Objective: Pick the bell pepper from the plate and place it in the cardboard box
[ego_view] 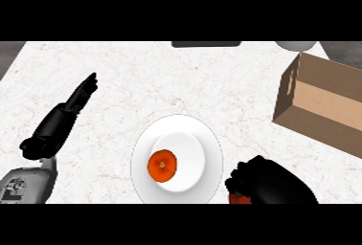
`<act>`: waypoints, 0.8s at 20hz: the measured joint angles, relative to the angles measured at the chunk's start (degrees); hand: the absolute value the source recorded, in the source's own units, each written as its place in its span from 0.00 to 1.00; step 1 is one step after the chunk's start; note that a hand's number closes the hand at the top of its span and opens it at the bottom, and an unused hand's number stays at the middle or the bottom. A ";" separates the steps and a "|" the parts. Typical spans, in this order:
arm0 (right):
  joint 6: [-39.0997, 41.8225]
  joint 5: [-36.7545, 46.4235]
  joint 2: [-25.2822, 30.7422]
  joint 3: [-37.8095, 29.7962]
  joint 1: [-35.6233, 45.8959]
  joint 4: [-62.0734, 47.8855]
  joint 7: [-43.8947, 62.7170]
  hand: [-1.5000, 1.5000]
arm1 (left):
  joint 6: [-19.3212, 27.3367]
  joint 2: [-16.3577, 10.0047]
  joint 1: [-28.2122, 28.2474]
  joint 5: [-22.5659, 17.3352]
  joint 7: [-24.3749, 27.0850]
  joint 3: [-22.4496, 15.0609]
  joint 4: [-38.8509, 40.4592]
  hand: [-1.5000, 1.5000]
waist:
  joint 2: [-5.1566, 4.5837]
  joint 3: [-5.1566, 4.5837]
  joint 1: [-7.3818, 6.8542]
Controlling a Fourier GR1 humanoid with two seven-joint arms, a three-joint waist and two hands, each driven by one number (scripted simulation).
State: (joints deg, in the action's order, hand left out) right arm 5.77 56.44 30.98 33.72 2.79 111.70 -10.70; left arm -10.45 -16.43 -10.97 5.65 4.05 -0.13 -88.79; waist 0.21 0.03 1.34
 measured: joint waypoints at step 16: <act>3.80 -30.97 3.05 -38.19 -0.98 9.48 11.22 1.00 | -1.48 0.17 -0.22 0.10 0.22 0.15 -0.43 0.50 | -0.25 -0.04 -1.01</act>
State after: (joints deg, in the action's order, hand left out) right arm 9.57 25.47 34.03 -4.47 1.81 121.18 0.53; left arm -11.93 -16.27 -11.18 5.74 4.27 0.02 -89.22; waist -0.04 -0.02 0.34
